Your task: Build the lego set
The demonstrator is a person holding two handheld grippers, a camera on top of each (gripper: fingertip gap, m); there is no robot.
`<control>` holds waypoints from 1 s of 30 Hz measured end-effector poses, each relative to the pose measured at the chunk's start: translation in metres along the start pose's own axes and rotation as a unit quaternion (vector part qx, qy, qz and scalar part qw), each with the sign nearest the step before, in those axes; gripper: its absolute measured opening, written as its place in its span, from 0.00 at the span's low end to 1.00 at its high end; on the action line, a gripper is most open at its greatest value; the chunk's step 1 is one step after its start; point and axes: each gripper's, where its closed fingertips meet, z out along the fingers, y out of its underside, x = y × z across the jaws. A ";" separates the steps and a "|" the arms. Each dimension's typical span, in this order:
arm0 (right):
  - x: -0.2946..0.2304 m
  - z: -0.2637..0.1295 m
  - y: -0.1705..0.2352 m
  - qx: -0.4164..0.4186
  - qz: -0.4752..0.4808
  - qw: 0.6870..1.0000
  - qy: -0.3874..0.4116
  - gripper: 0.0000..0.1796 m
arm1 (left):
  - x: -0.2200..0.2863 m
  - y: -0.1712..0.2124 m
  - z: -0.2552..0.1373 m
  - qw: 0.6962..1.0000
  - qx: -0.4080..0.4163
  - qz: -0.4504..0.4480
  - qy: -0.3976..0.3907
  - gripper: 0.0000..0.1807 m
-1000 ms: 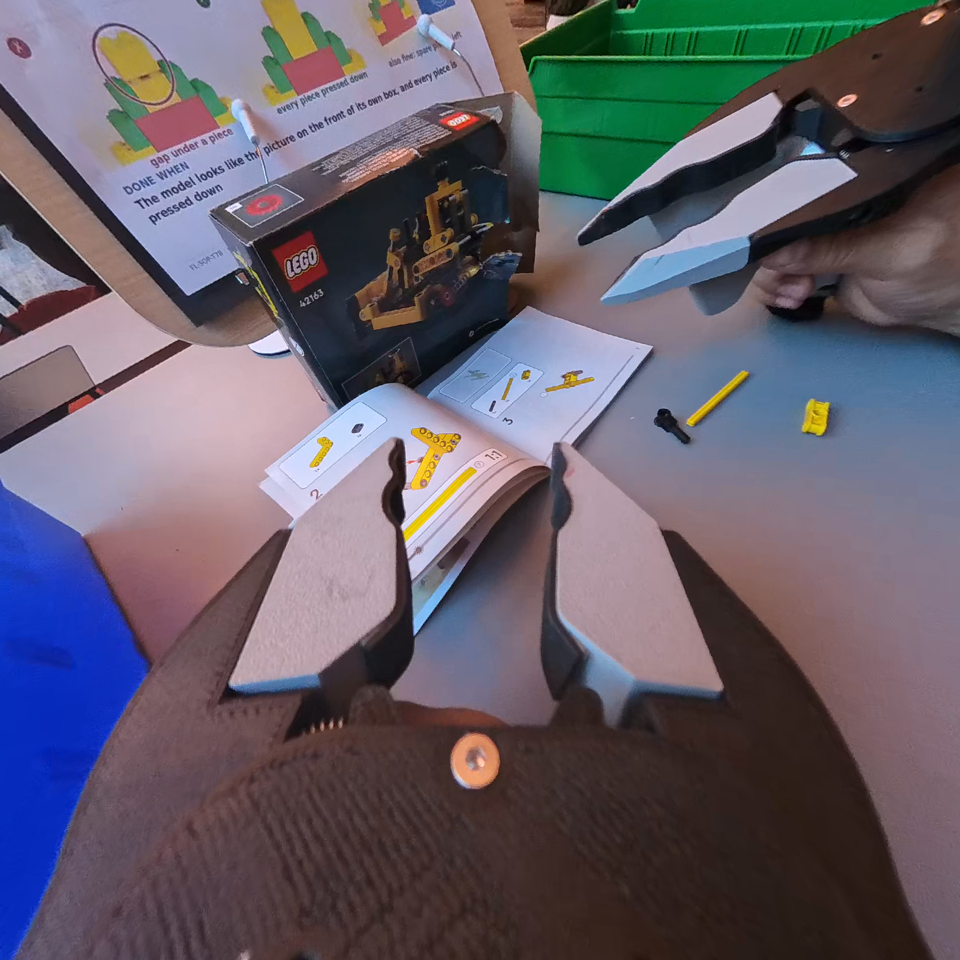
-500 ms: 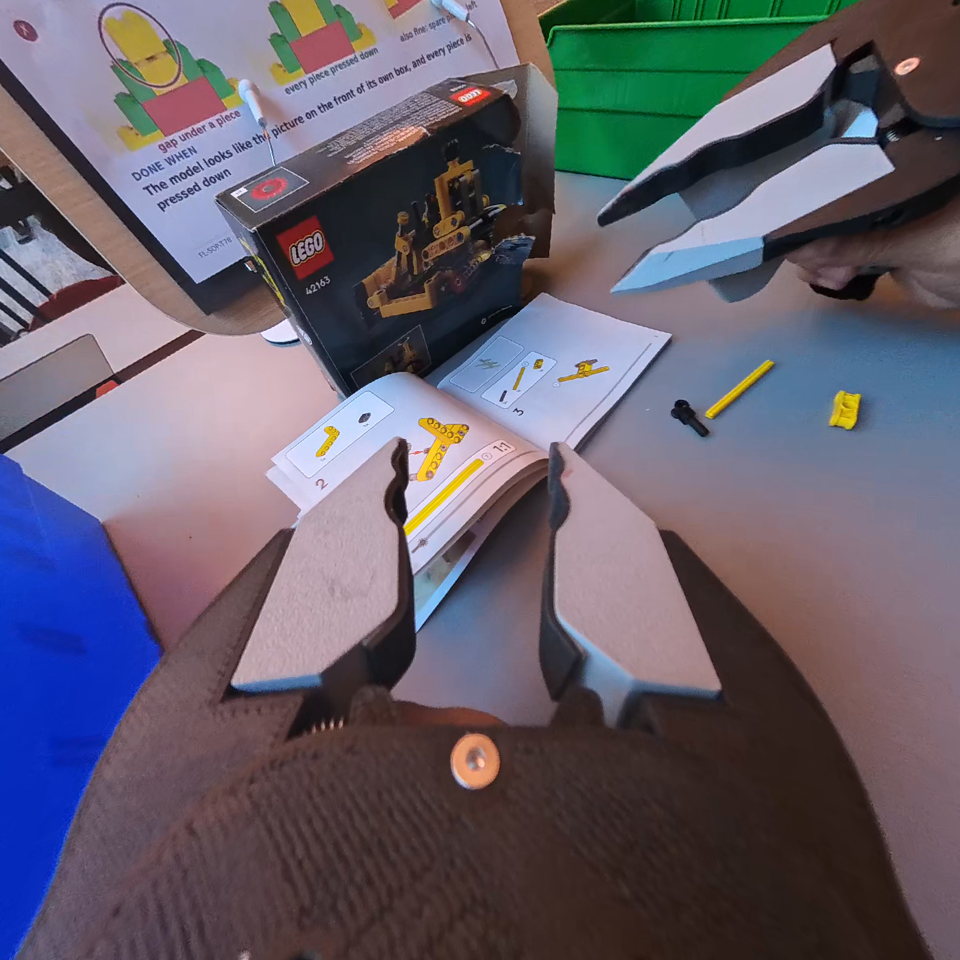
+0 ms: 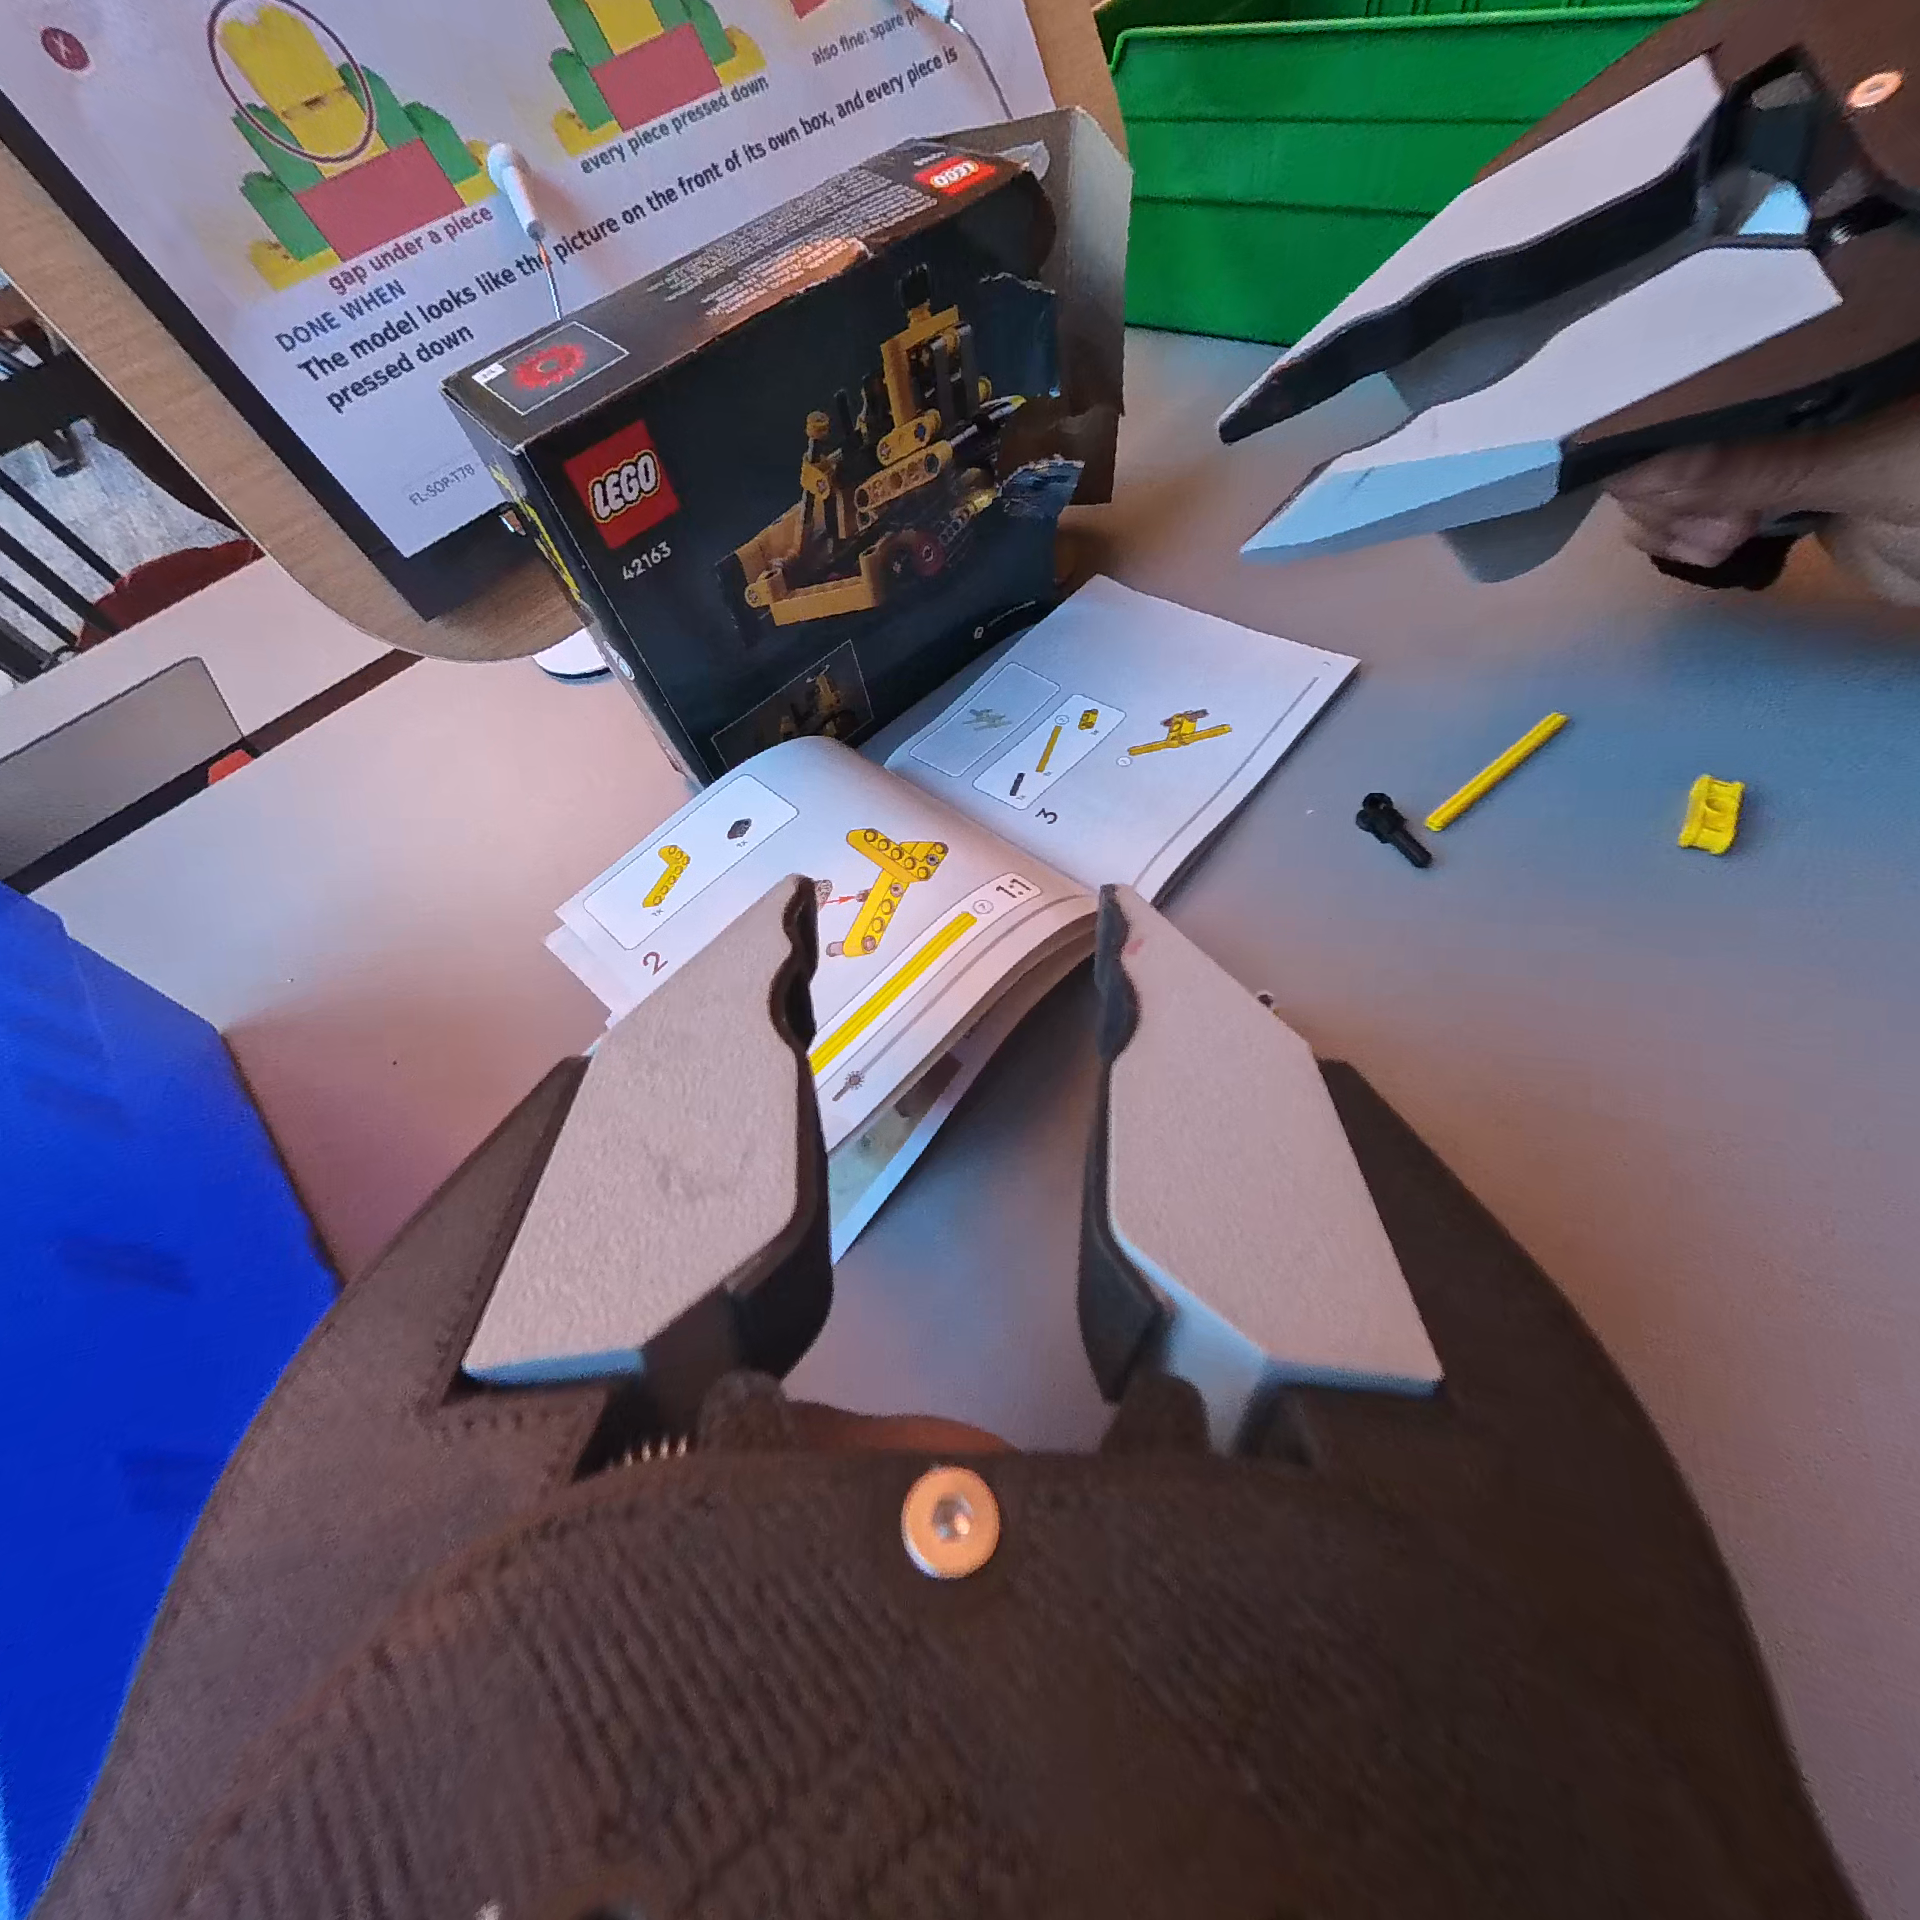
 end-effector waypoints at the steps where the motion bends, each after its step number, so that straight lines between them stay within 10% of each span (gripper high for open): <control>1: -0.001 0.000 -0.001 0.001 -0.002 1.000 -0.001 0.19 | 0.000 0.000 0.000 1.000 0.001 -0.001 0.000 0.28; 30: -0.004 -0.026 -0.029 0.059 -0.024 0.998 0.017 0.20 | 0.023 -0.010 -0.014 0.999 0.034 -0.009 0.010 0.28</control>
